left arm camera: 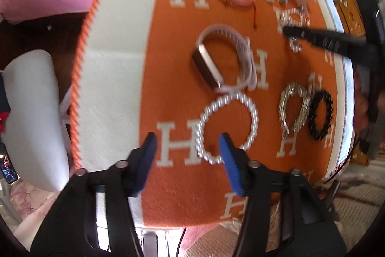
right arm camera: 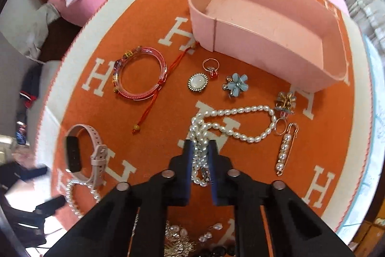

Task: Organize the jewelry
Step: 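Grasp the white pearl bracelet with the left gripper while the right gripper grasps the pearl necklace, then carry both pearl pieces into the pink box and open both grippers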

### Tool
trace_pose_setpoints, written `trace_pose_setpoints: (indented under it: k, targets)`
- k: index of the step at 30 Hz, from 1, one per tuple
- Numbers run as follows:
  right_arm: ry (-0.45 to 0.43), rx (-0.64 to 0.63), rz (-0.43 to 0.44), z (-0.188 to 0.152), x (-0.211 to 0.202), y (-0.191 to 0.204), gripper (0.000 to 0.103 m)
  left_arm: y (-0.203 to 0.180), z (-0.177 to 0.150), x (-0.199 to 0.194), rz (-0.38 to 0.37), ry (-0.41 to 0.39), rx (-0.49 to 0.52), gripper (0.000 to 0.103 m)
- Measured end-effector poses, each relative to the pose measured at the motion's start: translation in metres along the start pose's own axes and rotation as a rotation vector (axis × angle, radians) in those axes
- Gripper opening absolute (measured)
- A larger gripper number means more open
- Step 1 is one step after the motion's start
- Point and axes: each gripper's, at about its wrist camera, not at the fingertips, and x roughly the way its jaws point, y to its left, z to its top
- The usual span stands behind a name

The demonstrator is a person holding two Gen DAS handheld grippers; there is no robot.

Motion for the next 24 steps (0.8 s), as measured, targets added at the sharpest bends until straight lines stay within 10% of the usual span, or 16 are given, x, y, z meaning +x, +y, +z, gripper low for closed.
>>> trace_pose_setpoints:
  k: [9, 13, 24]
  targets:
    - [-0.038, 0.127, 0.131, -0.026, -0.047, -0.031, 0.004, -0.016, -0.003, 0.011, 0.006, 0.018, 0.03, 0.034]
    - [-0.085, 0.184, 0.189, -0.047, -0.081, -0.036, 0.004, -0.031, 0.001, 0.013, 0.089, 0.017, 0.092, 0.005]
    - [-0.253, 0.26, 0.241, -0.063, -0.183, -0.056, 0.004, -0.074, 0.005, -0.036, 0.007, -0.099, 0.19, 0.005]
